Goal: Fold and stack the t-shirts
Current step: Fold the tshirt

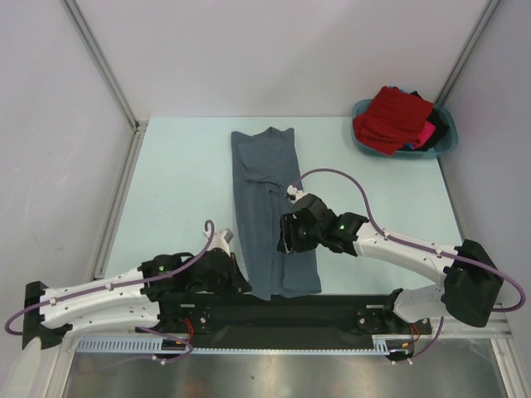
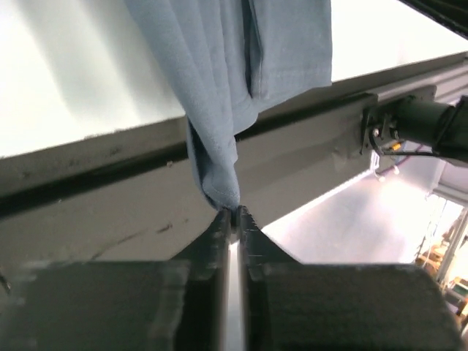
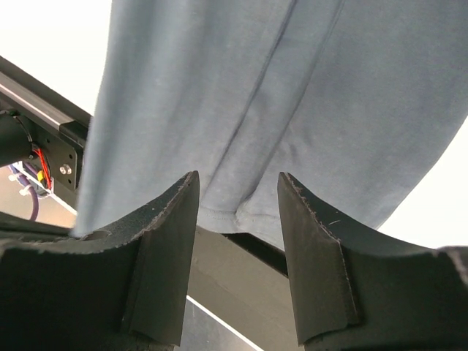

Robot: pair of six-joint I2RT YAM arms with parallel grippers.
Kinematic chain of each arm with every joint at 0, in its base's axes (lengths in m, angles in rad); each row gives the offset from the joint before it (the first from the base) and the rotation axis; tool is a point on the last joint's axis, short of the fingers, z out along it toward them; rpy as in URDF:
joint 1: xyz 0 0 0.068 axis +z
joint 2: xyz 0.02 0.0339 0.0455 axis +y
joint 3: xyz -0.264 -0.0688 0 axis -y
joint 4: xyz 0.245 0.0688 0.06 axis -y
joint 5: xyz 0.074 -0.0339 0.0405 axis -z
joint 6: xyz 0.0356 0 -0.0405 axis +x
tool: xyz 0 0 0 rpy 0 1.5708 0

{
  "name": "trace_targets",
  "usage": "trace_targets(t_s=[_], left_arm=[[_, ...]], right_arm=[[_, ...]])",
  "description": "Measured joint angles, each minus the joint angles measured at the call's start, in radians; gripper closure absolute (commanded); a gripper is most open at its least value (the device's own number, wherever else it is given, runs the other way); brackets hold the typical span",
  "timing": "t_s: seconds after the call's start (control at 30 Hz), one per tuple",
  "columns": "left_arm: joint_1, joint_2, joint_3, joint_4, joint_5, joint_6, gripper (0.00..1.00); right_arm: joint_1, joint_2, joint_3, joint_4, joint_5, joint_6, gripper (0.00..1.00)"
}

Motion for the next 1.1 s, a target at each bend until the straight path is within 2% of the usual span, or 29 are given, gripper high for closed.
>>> trace_targets(t_s=[0.03,0.07,0.2,0.27,0.3,0.37,0.43,0.57,0.63,0.9,1.1], left_arm=[[0.0,-0.014,0.003,-0.013,0.006,-0.003,0.67],[0.0,-0.03,0.006,-0.029,0.017,-0.009,0.59],[-0.006,-0.09,0.034,-0.095,0.02,-0.042,0.39],[-0.01,-0.113,0.052,-0.124,0.011,-0.053,0.38],[-0.01,-0.126,0.061,-0.138,0.006,-0.056,0.34],[-0.011,-0.137,0.077,-0.162,-0.02,-0.057,0.31],[-0.011,-0.135,0.084,-0.172,-0.047,-0.056,0.24],[-0.012,-0.106,0.083,-0.188,-0.122,-0.047,0.17],[-0.012,-0.072,0.083,-0.188,-0.171,-0.044,0.08],[-0.011,0.037,0.06,-0.14,-0.359,-0.016,0.0],[-0.01,0.07,-0.078,-0.031,-0.319,-0.013,0.04]], right_arm=[[0.0,0.0,-0.001,0.0,0.0,0.0,0.48],[0.0,0.0,-0.001,0.0,0.0,0.0,0.48],[0.0,0.002,-0.001,0.0,0.0,0.0,0.48],[0.0,0.004,-0.001,0.0,0.002,0.0,0.49],[0.0,0.004,-0.001,0.0,0.005,0.0,0.48],[0.0,0.005,-0.001,-0.003,0.024,0.0,0.48],[0.0,0.005,-0.001,-0.012,0.052,0.0,0.49],[-0.016,-0.002,-0.01,-0.05,0.135,0.007,0.46],[-0.045,-0.024,-0.032,-0.063,0.167,0.012,0.45],[-0.244,-0.143,-0.124,-0.105,0.184,0.02,0.42],[-0.28,-0.186,-0.206,-0.1,0.102,0.023,0.42]])
